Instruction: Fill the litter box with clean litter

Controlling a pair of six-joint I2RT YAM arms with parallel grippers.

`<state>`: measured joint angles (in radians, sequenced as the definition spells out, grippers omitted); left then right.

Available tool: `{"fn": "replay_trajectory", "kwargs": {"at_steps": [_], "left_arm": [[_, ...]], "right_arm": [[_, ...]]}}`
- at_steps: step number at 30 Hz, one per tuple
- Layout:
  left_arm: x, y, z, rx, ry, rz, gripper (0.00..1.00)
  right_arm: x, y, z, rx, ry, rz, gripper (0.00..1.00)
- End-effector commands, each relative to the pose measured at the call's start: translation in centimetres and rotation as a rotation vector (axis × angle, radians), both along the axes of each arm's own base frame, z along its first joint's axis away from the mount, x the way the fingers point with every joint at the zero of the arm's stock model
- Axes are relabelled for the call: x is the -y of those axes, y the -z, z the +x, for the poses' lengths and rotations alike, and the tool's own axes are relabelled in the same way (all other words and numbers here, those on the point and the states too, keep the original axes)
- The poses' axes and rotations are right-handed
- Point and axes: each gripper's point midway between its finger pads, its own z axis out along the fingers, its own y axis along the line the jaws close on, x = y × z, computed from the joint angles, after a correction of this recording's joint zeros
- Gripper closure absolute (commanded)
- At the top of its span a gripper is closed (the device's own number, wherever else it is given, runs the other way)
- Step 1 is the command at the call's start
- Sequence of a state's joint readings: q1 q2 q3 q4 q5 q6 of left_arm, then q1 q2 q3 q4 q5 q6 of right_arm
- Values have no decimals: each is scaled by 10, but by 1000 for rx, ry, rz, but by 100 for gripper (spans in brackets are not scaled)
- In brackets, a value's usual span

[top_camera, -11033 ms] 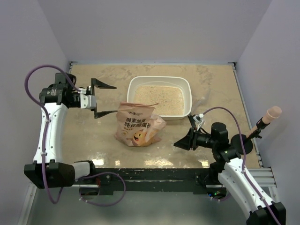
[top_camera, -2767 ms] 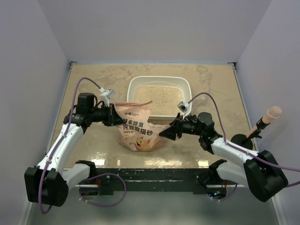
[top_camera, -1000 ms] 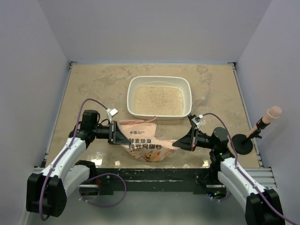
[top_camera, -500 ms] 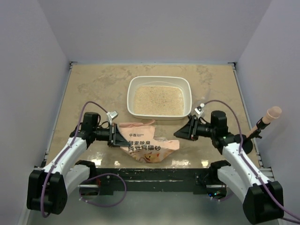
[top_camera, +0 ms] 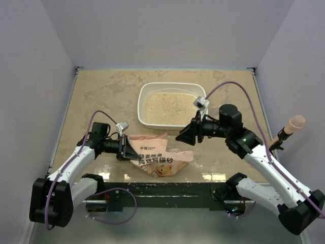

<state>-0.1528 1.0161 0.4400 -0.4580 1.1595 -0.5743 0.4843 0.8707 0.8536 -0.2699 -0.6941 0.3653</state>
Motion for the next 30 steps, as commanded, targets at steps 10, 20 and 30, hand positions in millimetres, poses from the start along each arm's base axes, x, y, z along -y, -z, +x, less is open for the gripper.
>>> {"fn": "replay_trajectory", "kwargs": {"at_steps": [10, 20, 30], "left_arm": [[-2, 0, 6, 15, 5, 62, 100], [-2, -1, 7, 21, 5, 58, 100], [-1, -4, 10, 28, 6, 54, 100]], "right_arm": [[-53, 54, -48, 26, -163, -275, 46], [-59, 78, -51, 4, -159, -351, 47], [-64, 104, -68, -49, -209, -410, 48]]}}
